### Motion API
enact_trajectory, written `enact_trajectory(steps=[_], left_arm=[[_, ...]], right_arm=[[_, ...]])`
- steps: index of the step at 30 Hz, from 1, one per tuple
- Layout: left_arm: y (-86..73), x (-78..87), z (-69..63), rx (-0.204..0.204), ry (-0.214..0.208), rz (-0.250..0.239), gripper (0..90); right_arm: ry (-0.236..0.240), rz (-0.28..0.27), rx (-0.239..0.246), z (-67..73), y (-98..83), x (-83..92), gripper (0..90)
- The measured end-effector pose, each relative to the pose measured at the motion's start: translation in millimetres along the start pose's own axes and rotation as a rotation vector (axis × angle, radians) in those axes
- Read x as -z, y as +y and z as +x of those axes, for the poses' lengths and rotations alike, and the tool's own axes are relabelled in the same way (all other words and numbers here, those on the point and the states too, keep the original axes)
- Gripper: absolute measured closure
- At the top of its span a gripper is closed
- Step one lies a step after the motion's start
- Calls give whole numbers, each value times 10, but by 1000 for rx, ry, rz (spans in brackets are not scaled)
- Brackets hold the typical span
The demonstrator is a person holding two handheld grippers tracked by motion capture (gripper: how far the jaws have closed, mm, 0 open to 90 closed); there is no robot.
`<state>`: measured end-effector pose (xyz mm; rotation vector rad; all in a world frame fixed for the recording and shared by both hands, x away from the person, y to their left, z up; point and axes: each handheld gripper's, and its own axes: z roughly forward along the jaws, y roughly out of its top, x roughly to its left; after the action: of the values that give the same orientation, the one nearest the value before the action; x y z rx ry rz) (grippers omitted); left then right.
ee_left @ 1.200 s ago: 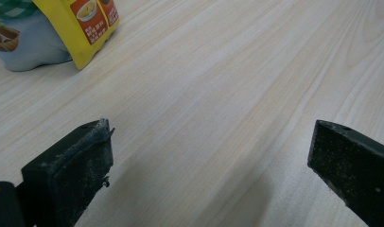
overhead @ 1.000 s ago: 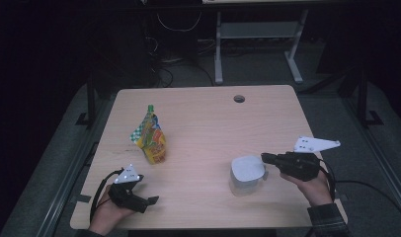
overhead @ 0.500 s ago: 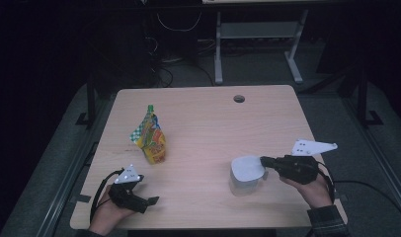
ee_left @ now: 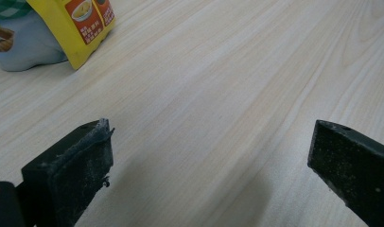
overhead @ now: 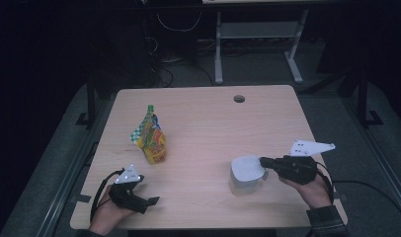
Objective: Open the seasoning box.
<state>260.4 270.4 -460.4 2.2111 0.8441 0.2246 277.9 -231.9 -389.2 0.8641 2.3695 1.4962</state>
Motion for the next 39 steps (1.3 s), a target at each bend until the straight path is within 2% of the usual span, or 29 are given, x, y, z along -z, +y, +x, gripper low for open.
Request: enact_trajectory(steps=[22, 39], left_arm=[[-3, 8, 7, -2, -2, 1, 1], [1, 10, 5, -9, -2, 4, 1]], right_arm=[[-10, -6, -20, -27, -34, 21, 900], [-27, 14, -29, -68, -93, 30, 900]])
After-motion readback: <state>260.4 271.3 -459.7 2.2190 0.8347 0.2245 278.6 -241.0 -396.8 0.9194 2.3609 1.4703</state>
